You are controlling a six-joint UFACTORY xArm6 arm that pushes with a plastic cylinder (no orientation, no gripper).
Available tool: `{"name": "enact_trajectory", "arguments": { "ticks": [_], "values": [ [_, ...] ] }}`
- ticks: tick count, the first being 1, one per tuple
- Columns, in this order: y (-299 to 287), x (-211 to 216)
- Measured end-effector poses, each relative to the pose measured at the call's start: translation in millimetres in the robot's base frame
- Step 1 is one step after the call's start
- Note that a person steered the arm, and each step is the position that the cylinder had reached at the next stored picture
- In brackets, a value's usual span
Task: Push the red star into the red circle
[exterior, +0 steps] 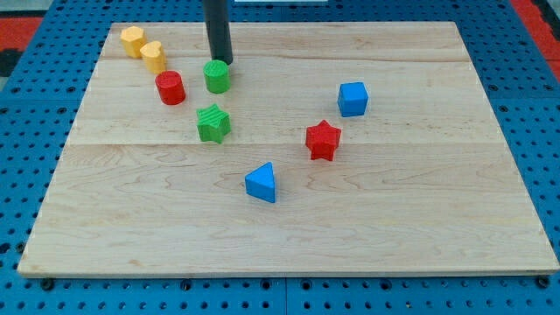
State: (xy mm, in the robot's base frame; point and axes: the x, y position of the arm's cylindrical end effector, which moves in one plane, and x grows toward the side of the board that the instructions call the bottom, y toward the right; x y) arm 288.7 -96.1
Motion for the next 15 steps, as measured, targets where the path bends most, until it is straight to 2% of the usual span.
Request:
{"name": "enact_trajectory", "arguments": {
  "ticks": [2,3,4,6,7,8,9,10,11,12,13,15],
  "values": [
    [-7.0,98.4],
    [0.1,111.3],
    [40.0,109.0],
    [187.2,112.8],
    [229.7,135.8],
    [208.4,177.6],
    [143.2,173.1],
    [150.9,155.6],
    [166.4,155.6],
    [136.0,150.2],
    [80.5,147.5],
    [68.1,147.5]
  ]
}}
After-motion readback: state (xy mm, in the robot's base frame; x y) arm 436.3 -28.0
